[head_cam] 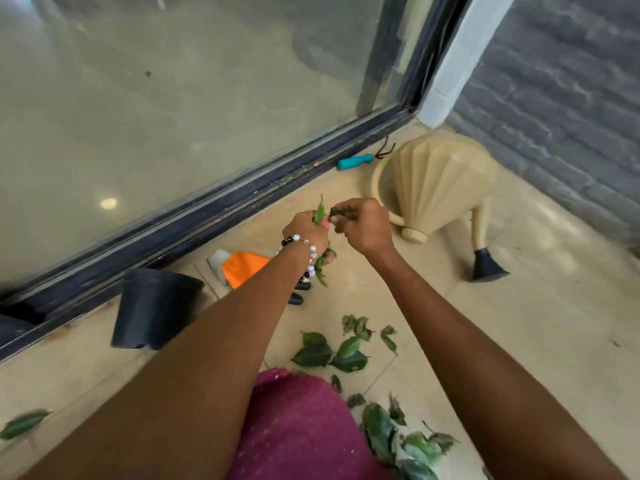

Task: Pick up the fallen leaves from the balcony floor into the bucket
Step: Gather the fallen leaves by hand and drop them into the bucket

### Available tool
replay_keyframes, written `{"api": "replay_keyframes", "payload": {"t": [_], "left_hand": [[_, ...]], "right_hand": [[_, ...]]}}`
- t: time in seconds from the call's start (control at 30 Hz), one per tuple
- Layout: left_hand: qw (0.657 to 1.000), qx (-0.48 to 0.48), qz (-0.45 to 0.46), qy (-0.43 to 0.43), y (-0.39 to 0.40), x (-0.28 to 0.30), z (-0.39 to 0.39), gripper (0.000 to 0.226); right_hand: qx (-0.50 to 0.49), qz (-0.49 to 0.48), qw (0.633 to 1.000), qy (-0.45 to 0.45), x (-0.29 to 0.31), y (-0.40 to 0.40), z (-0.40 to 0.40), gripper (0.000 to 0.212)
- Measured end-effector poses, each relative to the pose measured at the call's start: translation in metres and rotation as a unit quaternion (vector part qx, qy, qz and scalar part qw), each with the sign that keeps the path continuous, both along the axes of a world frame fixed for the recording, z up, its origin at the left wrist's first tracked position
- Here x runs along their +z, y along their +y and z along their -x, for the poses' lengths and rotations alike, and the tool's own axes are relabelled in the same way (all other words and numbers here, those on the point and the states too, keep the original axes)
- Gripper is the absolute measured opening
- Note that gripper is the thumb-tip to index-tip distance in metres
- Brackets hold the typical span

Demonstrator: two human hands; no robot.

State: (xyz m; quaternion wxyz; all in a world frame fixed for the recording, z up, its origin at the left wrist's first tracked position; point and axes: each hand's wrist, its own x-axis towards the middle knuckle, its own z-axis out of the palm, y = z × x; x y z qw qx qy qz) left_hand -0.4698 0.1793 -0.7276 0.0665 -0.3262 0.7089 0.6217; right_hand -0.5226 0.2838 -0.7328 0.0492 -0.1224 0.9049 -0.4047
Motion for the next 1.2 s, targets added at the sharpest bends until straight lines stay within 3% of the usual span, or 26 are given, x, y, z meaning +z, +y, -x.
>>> {"api": "replay_keyframes", "payload": {"t": [0.07, 0.17, 0.23, 0.33, 0.5, 0.6, 0.8, 1.03, 1.13, 1.2], "left_hand": [[0.999, 0.022, -0.041, 0.019, 0.019, 0.002, 0.005, 0.021], [0.996, 0.043, -0.076, 0.011, 0.042, 0.005, 0.009, 0.037], [0.994, 0.041, -0.102, -0.003, 0.054, 0.000, 0.009, 0.043], [0.991, 0.034, -0.127, -0.020, 0.064, -0.003, 0.003, 0.030], [0.967, 0.069, -0.237, -0.062, 0.055, -0.017, 0.002, 0.003], [0.968, 0.060, -0.235, -0.071, 0.054, -0.042, -0.010, 0.020], [0.945, 0.074, -0.294, -0.122, 0.044, -0.079, -0.018, 0.033], [0.951, 0.109, -0.255, -0.140, 0.029, -0.087, -0.018, 0.037], [0.952, 0.108, -0.252, -0.139, 0.028, -0.088, -0.018, 0.037], [0.952, 0.104, -0.252, -0.142, 0.029, -0.089, -0.020, 0.037]], "right_hand": [[-0.005, -0.033, 0.999, 0.002, 0.015, 0.012, -0.003, 0.014], [0.069, -0.152, 0.985, 0.046, 0.029, 0.032, -0.016, 0.019], [0.101, -0.175, 0.979, -0.003, 0.033, 0.048, -0.025, 0.026], [0.125, -0.158, 0.974, -0.098, 0.041, 0.072, -0.040, 0.044], [0.194, -0.231, 0.952, -0.060, 0.017, 0.107, -0.056, 0.038], [0.240, -0.293, 0.923, -0.069, -0.024, 0.128, -0.066, 0.038], [0.137, -0.276, 0.944, -0.120, -0.103, 0.143, -0.097, 0.061], [0.092, -0.155, 0.981, -0.069, -0.127, 0.126, -0.104, 0.033], [0.135, -0.159, 0.977, -0.048, -0.117, 0.113, -0.100, 0.049], [0.208, -0.216, 0.952, -0.063, -0.113, 0.106, -0.103, 0.065]]}}
